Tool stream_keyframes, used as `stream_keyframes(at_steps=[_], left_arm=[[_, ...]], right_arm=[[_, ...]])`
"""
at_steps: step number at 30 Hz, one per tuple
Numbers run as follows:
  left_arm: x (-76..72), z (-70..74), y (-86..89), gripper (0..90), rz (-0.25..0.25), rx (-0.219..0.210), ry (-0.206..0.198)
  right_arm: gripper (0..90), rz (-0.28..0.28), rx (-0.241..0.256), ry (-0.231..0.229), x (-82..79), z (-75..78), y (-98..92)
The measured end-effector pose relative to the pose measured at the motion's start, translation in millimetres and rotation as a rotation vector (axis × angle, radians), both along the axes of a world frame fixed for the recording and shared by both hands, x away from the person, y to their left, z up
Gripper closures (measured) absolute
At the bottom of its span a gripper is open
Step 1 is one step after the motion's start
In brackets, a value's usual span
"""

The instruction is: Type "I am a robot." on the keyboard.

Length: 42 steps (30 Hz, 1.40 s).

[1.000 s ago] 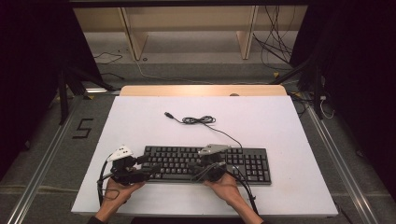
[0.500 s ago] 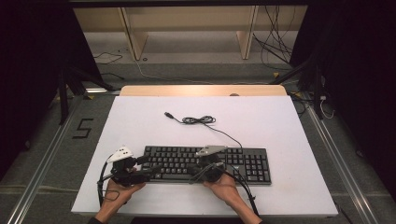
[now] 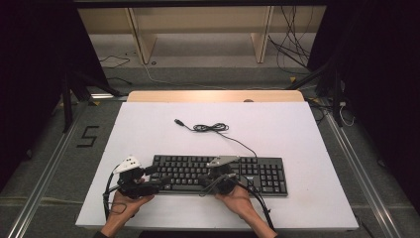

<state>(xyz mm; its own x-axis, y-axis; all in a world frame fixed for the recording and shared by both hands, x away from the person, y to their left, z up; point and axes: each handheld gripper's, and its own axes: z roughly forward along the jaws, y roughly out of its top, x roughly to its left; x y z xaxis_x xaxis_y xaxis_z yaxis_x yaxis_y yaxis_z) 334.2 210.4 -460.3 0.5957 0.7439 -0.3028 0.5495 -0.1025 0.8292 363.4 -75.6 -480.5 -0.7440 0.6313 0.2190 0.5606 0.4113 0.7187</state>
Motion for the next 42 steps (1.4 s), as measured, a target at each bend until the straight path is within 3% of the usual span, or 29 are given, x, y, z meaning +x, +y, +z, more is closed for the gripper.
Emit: stream_keyframes(at_steps=[7, 15, 23, 30, 33, 38, 42], left_arm=[[0.1, -0.2, 0.5, 25.2, 0.001, 0.002, 0.000], [1.3, -1.1, 2.4, 25.2, 0.006, 0.009, -0.003], [2.2, -1.6, 3.9, 25.2, 0.019, 0.002, -0.005], [3.1, -2.0, 5.1, 25.3, 0.022, 0.001, -0.006], [3.5, -2.1, 6.0, 25.3, 0.024, 0.001, -0.008], [4.2, -2.6, 6.5, 25.2, 0.029, -0.001, -0.005], [4.7, -2.9, 7.2, 25.3, 0.031, 0.001, -0.007]], right_arm=[[90.0, 0.002, -0.019, -0.009, -1.1, -2.9, 1.5], [90.0, -0.007, -0.005, -0.003, -1.3, -1.5, 0.0], [79.6, -0.004, 0.051, -0.008, -3.1, 6.0, -4.9], [58.2, 0.021, 0.097, -0.002, -6.2, 11.7, -6.7], [53.0, 0.030, 0.113, -0.003, -7.8, 15.2, -7.4], [51.4, 0.033, 0.117, -0.006, -9.2, 17.4, -7.3], [55.5, 0.040, 0.117, -0.008, -11.1, 18.0, -6.9]])
